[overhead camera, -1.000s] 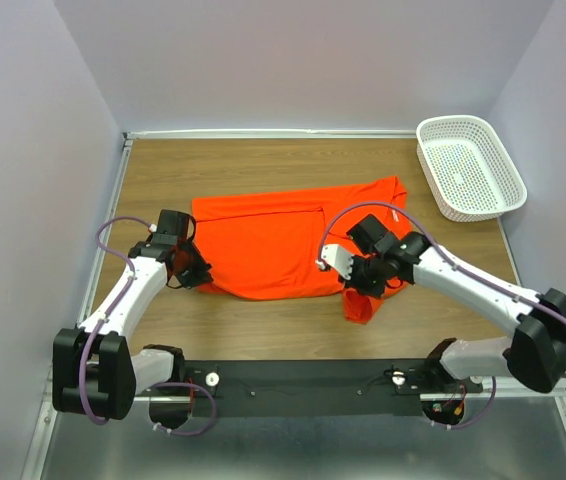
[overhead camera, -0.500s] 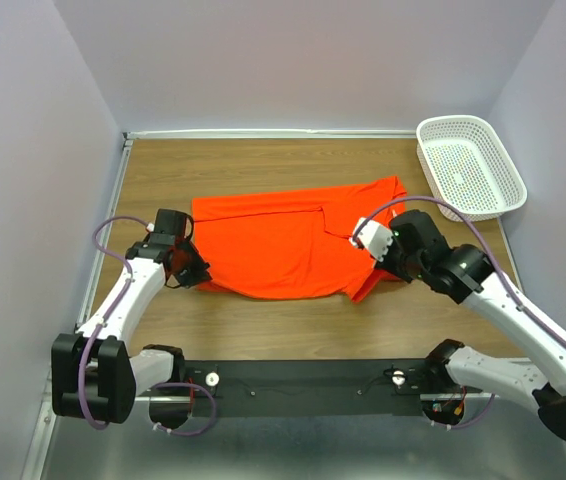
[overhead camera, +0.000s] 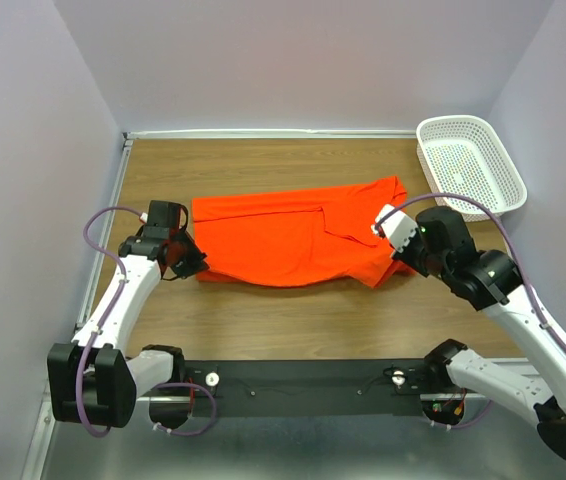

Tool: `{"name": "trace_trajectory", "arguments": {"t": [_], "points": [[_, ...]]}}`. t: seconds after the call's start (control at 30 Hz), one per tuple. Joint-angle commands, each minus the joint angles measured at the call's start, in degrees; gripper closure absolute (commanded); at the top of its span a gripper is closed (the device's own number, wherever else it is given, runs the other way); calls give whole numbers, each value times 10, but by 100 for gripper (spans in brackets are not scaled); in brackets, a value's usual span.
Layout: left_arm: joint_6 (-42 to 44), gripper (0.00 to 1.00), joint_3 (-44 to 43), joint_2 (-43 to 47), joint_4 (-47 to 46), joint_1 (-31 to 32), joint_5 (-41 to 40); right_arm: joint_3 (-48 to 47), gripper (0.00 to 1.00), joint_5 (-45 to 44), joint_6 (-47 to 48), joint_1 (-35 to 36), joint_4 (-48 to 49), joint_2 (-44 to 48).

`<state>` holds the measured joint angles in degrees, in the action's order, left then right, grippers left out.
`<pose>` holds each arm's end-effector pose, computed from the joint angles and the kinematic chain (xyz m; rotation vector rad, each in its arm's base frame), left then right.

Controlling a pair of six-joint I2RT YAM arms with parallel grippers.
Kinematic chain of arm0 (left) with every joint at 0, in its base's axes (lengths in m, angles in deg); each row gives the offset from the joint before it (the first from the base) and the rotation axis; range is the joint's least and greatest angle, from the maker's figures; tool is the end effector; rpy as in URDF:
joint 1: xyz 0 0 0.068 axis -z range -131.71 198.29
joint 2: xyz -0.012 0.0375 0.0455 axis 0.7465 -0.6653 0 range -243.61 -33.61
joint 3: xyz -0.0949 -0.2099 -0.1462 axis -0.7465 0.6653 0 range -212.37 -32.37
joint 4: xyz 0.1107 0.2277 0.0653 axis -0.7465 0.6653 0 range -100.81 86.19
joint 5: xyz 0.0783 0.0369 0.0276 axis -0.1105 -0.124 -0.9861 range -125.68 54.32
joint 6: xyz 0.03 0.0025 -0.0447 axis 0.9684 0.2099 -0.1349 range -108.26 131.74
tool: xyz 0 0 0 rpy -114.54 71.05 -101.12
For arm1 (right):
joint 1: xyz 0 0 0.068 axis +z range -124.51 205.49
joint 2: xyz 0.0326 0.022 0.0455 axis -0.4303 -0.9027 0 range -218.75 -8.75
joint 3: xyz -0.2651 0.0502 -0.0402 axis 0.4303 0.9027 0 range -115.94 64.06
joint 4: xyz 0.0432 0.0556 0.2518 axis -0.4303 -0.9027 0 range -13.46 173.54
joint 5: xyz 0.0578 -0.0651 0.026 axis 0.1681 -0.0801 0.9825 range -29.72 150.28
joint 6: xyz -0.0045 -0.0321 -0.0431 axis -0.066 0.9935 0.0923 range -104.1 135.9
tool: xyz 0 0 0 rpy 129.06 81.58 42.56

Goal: Fold and stack the t-shirts
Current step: Fold the tshirt

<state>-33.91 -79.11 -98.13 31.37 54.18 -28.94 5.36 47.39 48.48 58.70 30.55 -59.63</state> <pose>0.2112 -0.0259 0.2395 -0.8725 2.5376 -0.4552 0.1420 0.0834 0.3340 -1.1825 2.0295 -0.2596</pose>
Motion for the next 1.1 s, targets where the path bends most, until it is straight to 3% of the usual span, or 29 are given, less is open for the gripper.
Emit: {"name": "trace_trajectory", "arguments": {"t": [0.0,0.53,0.83,1.07], "points": [[6,100,-12,8,10,-6,9,-18,99,-7,-1,-7,-7,15],[-31,100,0,22,-11,-10,-5,-48,99,-7,13,-8,35,-34],[-52,100,10,25,-33,-25,-28,-52,99,32,44,-22,88,-129],[-47,100,14,-8,-55,-36,-40,-102,99,87,64,-88,118,-224]]}}
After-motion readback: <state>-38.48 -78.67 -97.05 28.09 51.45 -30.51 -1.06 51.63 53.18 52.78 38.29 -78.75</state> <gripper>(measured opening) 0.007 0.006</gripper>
